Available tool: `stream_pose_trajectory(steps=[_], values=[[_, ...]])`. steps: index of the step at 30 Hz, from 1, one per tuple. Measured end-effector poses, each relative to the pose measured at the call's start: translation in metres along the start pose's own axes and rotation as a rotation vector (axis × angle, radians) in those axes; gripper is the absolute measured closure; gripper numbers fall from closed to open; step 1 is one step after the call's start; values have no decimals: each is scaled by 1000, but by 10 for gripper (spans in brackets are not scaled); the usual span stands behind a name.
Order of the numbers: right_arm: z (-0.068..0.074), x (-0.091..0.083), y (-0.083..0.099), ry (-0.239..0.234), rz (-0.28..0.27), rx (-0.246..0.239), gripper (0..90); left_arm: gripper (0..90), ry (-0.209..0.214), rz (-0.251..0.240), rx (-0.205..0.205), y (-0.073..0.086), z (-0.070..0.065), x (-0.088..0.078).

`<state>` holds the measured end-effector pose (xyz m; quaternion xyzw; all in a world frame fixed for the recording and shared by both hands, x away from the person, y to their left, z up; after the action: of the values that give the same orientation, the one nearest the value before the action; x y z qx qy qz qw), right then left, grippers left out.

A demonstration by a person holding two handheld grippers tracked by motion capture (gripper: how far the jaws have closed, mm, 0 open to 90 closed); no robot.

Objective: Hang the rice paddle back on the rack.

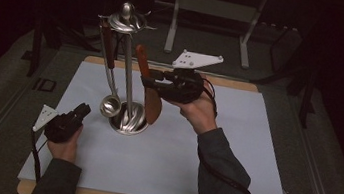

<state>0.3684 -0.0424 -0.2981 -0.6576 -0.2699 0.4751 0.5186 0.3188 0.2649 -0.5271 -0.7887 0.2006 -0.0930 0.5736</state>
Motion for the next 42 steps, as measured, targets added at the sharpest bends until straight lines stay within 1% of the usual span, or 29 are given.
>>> stream_pose_trajectory(steps=[6, 11, 20, 28, 39, 42], values=[[-1, -3, -3, 16, -4, -2, 663, 756, 2, 1, 1, 0, -1, 0], [0, -4, -8, 22, -9, -11, 663, 756, 4, 1, 2, 0, -1, 0], [0, -5, -13, 27, -14, -11, 663, 756, 5, 1, 1, 0, -1, 0], [-2, -8, -17, 39, -23, -9, 663, 756, 6, 0, 2, 0, -1, 0], [-3, -5, -21, 41, -19, -12, 663, 755, 6, -1, 0, -1, -1, 0], [-1, -4, -23, 42, -20, -14, 663, 755, 6, -2, 0, -1, -1, 0]])
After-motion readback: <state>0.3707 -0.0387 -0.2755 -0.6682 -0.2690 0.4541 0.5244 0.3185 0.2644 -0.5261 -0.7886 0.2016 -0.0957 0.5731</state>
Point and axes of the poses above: each handheld gripper's, and its own axes: x roughly forward along the jaws, y roughly out of its underside, z roughly to its left, the point moved 3 cm from there along x, roughly forward along the jaws, and after that the axes turned 4 degrees about y, right-handed, at the moved point
